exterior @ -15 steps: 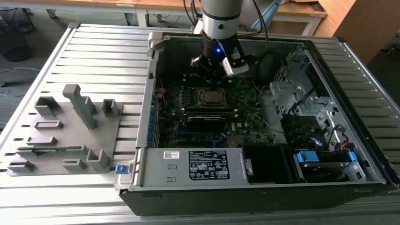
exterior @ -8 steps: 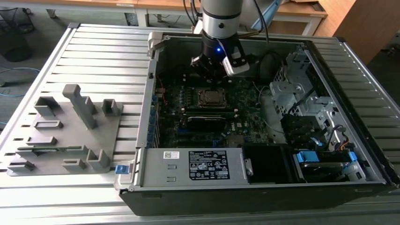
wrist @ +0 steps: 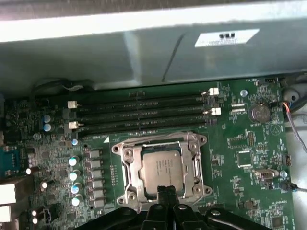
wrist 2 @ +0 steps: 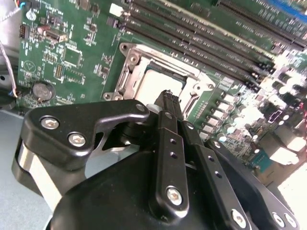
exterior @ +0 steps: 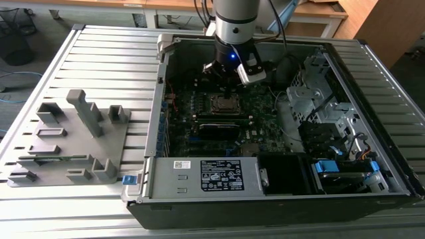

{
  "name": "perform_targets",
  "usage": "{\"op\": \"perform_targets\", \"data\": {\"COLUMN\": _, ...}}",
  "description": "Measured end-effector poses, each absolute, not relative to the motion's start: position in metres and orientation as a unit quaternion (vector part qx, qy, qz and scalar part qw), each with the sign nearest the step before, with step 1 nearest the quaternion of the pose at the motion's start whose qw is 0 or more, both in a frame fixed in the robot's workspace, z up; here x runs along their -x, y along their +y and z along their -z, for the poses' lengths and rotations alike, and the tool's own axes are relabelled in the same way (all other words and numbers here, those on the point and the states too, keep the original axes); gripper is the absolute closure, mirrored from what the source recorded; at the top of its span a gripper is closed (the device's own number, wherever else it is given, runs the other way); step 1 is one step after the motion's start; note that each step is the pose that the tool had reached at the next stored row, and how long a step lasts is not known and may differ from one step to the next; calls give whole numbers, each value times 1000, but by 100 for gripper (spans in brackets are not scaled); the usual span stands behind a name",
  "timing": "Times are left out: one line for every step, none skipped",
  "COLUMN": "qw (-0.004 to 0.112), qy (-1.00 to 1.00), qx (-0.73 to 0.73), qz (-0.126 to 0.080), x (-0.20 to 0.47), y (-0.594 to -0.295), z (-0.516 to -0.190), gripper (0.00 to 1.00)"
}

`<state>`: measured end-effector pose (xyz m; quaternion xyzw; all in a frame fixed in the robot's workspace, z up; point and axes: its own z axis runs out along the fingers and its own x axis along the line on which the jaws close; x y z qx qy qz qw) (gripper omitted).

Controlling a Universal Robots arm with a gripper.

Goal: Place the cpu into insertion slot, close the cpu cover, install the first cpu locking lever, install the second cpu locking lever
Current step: 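Install the second cpu locking lever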

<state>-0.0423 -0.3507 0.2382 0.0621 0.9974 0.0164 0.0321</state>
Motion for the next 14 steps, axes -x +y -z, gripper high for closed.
{"op": "perform_targets", "data": {"qw": 32, "qy": 997, "qx": -62, "qz": -16, "x": 42, "y": -352, "z": -238, "gripper": 89}}
{"op": "perform_targets", "data": {"qw": 32, "qy": 997, "qx": -62, "qz": -16, "x": 42, "y": -354, "z": -238, "gripper": 89}}
{"op": "perform_targets", "data": {"qw": 32, "qy": 997, "qx": -62, "qz": -16, "x": 42, "y": -355, "z": -238, "gripper": 89}}
{"op": "perform_targets", "data": {"qw": 32, "qy": 997, "qx": -62, "qz": -16, "x": 42, "y": -357, "z": -238, "gripper": 89}}
{"op": "perform_targets", "data": {"qw": 32, "qy": 997, "qx": -62, "qz": -16, "x": 42, "y": -359, "z": -238, "gripper": 89}}
{"op": "perform_targets", "data": {"qw": 32, "qy": 997, "qx": -62, "qz": -16, "x": 42, "y": -360, "z": -238, "gripper": 89}}
{"op": "perform_targets", "data": {"qw": 32, "qy": 997, "qx": -62, "qz": -16, "x": 42, "y": -362, "z": -238, "gripper": 89}}
{"op": "perform_targets", "data": {"qw": 32, "qy": 997, "qx": -62, "qz": -16, "x": 42, "y": -364, "z": -238, "gripper": 89}}
{"op": "perform_targets", "data": {"qw": 32, "qy": 997, "qx": -62, "qz": -16, "x": 42, "y": -366, "z": -238, "gripper": 89}}
{"op": "perform_targets", "data": {"qw": 32, "qy": 997, "qx": -62, "qz": -16, "x": 42, "y": -368, "z": -238, "gripper": 89}}
{"op": "perform_targets", "data": {"qw": 32, "qy": 997, "qx": -62, "qz": -16, "x": 42, "y": -370, "z": -238, "gripper": 89}}
{"op": "perform_targets", "data": {"qw": 32, "qy": 997, "qx": -62, "qz": -16, "x": 42, "y": -372, "z": -238, "gripper": 89}}
{"op": "perform_targets", "data": {"qw": 32, "qy": 997, "qx": -62, "qz": -16, "x": 42, "y": -374, "z": -238, "gripper": 89}}
{"op": "perform_targets", "data": {"qw": 32, "qy": 997, "qx": -62, "qz": -16, "x": 42, "y": -375, "z": -238, "gripper": 89}}
